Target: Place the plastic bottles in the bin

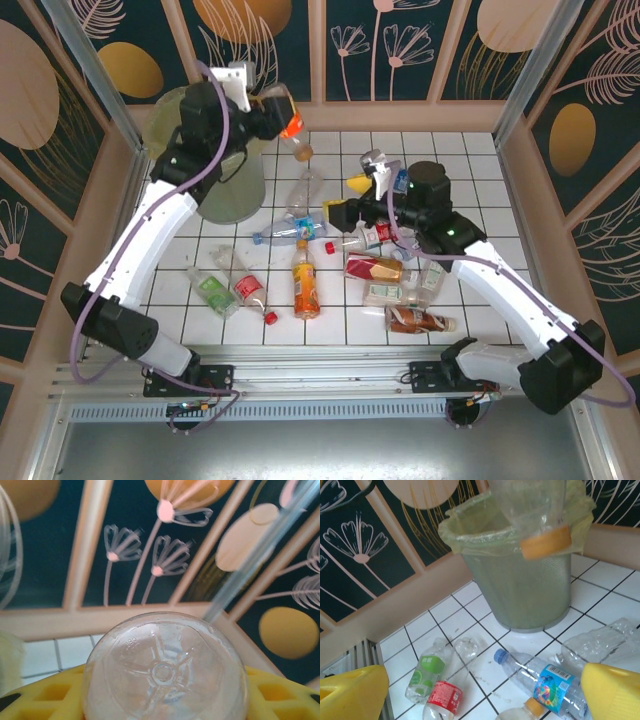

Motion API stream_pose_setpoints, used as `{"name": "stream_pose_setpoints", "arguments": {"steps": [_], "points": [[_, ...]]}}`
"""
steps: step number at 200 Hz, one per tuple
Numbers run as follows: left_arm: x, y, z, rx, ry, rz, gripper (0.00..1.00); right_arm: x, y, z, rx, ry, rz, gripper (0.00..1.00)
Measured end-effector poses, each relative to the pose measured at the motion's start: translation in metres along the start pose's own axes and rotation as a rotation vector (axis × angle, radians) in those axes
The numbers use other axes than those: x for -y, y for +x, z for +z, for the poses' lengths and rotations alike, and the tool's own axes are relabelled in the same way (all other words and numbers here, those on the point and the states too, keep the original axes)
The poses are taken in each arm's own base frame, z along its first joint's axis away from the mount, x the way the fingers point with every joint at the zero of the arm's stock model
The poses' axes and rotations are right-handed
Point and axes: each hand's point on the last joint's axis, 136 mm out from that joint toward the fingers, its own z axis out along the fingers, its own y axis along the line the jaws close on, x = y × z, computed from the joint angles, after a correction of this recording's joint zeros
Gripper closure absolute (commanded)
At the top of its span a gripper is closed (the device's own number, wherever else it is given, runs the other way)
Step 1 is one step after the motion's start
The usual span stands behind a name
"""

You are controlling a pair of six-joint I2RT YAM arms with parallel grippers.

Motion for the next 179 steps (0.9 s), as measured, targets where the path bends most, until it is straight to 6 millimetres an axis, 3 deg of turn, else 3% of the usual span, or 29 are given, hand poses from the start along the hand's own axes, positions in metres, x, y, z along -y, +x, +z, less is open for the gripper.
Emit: {"name": "stream_pose_setpoints", "arguments": {"steps": [32, 50, 75, 93, 137, 179], "points": [[-0.027, -0.041, 0.007, 0.056, -0.145, 0.041, 0.49, -0.003, -0.002, -0.013, 0.035, 0.022, 0.002, 0.01], [-0.057, -0.057, 0.009, 0.074, -0.237, 0.046, 0.49, -0.004, -0.001, -0.017, 0.045, 0.030, 0.002, 0.01], [-0.099, -0.065, 0.008, 0.073, -0.368, 0.062, 0.48, -0.003, 0.001, -0.021, 0.049, 0.040, 0.002, 0.01], [-0.123, -0.058, 0.009, 0.044, -0.456, 0.084, 0.47, -0.002, 0.002, -0.022, 0.049, 0.048, 0.004, 0.01], [-0.161, -0.033, 0.015, -0.048, -0.596, 0.149, 0.47, -0.001, 0.004, -0.022, 0.047, 0.055, 0.010, 0.01], [-0.206, 0.006, 0.029, -0.180, -0.687, 0.169, 0.48, -0.001, 0.004, -0.021, 0.045, 0.055, 0.013, 0.01]]}}
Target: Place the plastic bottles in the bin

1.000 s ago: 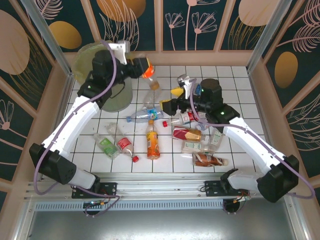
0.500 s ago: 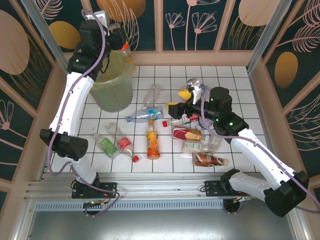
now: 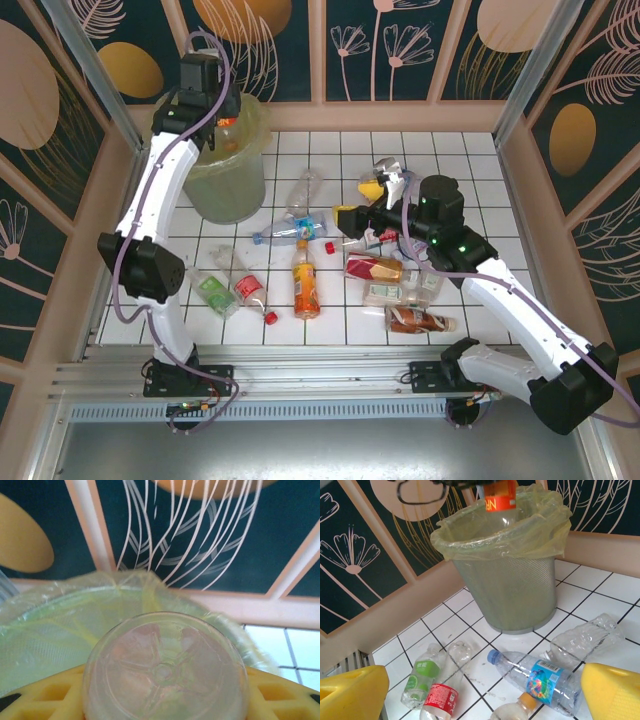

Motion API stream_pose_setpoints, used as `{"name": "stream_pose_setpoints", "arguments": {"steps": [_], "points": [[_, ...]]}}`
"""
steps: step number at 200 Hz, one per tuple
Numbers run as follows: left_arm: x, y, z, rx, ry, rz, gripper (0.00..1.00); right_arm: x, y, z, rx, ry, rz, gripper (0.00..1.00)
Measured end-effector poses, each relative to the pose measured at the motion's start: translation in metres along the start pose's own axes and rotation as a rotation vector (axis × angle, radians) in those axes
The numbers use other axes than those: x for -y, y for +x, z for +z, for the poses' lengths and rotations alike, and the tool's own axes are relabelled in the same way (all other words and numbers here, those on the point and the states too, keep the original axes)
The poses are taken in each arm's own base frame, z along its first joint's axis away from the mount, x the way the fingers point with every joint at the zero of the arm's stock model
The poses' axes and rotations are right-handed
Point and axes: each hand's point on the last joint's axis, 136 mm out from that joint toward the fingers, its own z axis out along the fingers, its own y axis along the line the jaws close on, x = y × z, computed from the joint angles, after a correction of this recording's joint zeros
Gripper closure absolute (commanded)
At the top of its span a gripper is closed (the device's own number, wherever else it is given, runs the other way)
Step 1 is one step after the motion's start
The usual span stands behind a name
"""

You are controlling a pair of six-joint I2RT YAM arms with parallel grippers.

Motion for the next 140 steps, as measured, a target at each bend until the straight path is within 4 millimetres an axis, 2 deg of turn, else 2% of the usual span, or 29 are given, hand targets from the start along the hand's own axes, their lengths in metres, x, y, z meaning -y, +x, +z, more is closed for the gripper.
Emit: {"name": "stream_pose_setpoints", "arguments": {"steps": [27, 49, 106, 140], "points": [[-0.006, 0.033, 0.031, -0.104, -0.031, 0.027, 0.49, 0.001, 0.003, 0.000, -0.009, 0.002, 0.005, 0.01], [-0.009, 0.055, 0.047, -0.178, -0.035, 0.040, 0.50, 0.002, 0.006, 0.000, -0.021, 0.004, 0.011, 0.01], [-0.008, 0.079, 0.061, -0.275, 0.000, 0.065, 0.50, 0.002, 0.012, 0.000, -0.044, 0.006, 0.022, 0.01], [-0.010, 0.101, 0.077, -0.337, 0.009, 0.066, 0.50, 0.001, 0.014, 0.001, -0.050, 0.002, 0.024, 0.01]]}}
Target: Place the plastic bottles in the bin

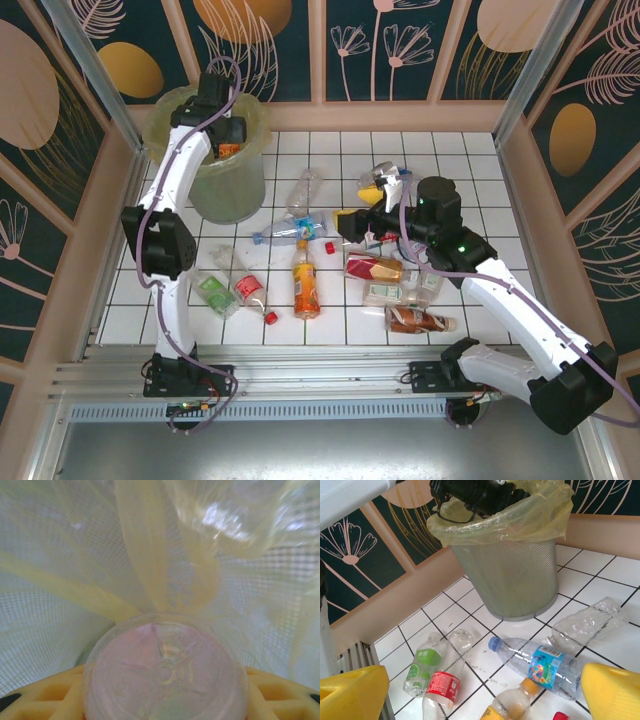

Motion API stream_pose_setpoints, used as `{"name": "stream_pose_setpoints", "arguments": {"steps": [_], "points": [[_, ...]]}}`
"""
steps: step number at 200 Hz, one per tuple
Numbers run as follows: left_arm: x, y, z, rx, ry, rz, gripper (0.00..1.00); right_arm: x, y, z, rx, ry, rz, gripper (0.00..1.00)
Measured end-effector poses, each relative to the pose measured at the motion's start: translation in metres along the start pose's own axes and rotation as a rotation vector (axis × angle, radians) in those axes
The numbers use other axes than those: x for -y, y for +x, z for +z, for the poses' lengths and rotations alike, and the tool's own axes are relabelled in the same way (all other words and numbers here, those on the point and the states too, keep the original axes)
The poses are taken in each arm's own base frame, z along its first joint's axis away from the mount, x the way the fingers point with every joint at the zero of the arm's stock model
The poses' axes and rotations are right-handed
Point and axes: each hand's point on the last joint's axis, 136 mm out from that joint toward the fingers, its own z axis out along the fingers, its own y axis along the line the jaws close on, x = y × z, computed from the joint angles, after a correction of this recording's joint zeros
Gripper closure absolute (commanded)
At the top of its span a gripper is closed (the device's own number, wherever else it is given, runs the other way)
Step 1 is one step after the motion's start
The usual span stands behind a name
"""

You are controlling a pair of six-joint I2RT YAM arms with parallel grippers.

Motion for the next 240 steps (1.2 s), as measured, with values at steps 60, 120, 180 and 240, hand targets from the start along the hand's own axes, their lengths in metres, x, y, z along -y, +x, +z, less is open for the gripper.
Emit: {"name": "stream_pose_setpoints", "arguments": {"steps": [60, 120, 180, 240], "points": [[0.000, 0.022, 0.032, -0.079, 0.018, -0.001, 0.49, 0.001, 0.005, 0.003, -0.017, 0.000, 0.007, 0.01], [0.004, 0.041, 0.051, -0.145, 0.045, 0.000, 0.43, 0.004, 0.012, 0.007, -0.044, 0.004, 0.021, 0.01], [0.005, 0.054, 0.060, -0.191, 0.055, 0.000, 0.30, 0.004, 0.016, 0.009, -0.058, 0.006, 0.027, 0.01], [0.006, 0.055, 0.059, -0.193, 0.059, -0.004, 0.16, 0.006, 0.020, 0.012, -0.073, 0.009, 0.034, 0.01]]}}
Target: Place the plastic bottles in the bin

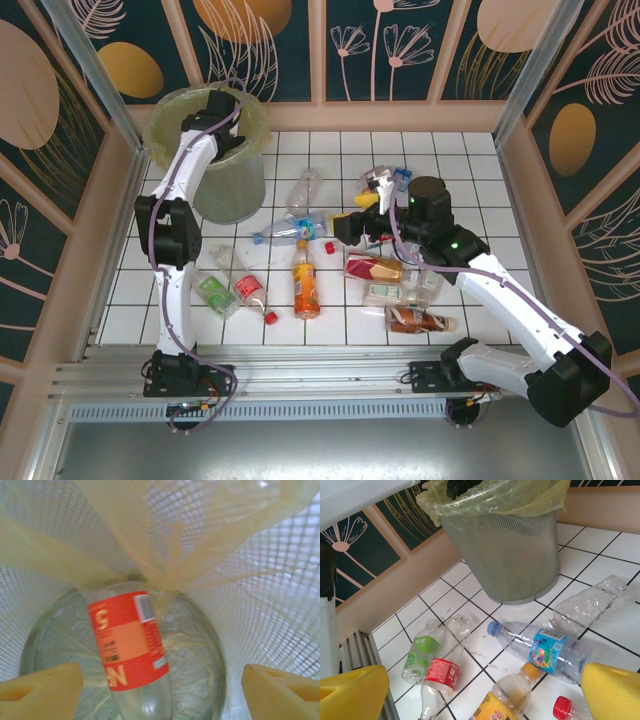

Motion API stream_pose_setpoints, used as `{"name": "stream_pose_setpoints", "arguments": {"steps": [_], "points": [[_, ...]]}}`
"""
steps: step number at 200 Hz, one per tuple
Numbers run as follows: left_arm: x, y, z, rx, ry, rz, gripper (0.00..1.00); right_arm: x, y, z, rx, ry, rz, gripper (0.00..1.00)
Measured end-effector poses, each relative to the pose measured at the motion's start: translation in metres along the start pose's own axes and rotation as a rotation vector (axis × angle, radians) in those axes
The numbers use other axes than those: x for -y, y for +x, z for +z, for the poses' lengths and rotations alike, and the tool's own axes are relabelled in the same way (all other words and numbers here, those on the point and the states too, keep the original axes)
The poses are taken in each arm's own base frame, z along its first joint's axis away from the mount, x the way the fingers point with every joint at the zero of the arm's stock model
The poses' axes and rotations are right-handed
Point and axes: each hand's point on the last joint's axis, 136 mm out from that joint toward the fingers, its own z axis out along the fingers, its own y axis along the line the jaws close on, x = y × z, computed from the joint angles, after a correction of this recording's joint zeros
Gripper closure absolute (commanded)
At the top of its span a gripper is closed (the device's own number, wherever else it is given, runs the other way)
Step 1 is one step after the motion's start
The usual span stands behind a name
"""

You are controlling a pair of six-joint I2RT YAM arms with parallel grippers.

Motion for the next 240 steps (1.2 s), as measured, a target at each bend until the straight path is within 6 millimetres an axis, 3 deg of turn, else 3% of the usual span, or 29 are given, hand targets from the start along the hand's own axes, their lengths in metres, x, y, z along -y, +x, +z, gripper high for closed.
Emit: {"name": "stream_pose_setpoints", "arguments": {"steps": [27, 53, 64, 92, 126, 175, 217, 240], "points": [[0.000, -0.004, -0.008, 0.011, 0.002, -0.007, 0.12, 0.003, 0.001, 0.000, -0.003, 0.015, 0.003, 0.01], [0.001, -0.016, -0.034, 0.062, 0.011, -0.026, 0.06, 0.008, 0.001, 0.000, 0.001, 0.050, 0.003, 0.01], [0.001, -0.024, -0.053, 0.100, 0.018, -0.035, 0.02, 0.012, 0.000, 0.000, 0.004, 0.071, 0.004, 0.01], [0.003, -0.038, -0.111, 0.219, 0.058, -0.070, 0.01, 0.021, -0.001, -0.001, 0.014, 0.124, 0.004, 0.02], [0.003, -0.038, -0.172, 0.348, 0.110, -0.109, 0.01, 0.034, -0.002, -0.003, 0.028, 0.200, 0.009, 0.03], [0.016, 0.009, -0.212, 0.415, 0.275, -0.135, 0.01, 0.062, 0.012, 0.007, -0.003, 0.307, 0.064, 0.07], [0.060, 0.058, -0.244, 0.453, 0.587, -0.084, 0.01, 0.095, 0.034, 0.021, -0.072, 0.372, 0.128, 0.20], [0.093, 0.090, -0.262, 0.437, 0.745, -0.016, 0.01, 0.127, 0.044, 0.023, -0.111, 0.419, 0.171, 0.21]]}}
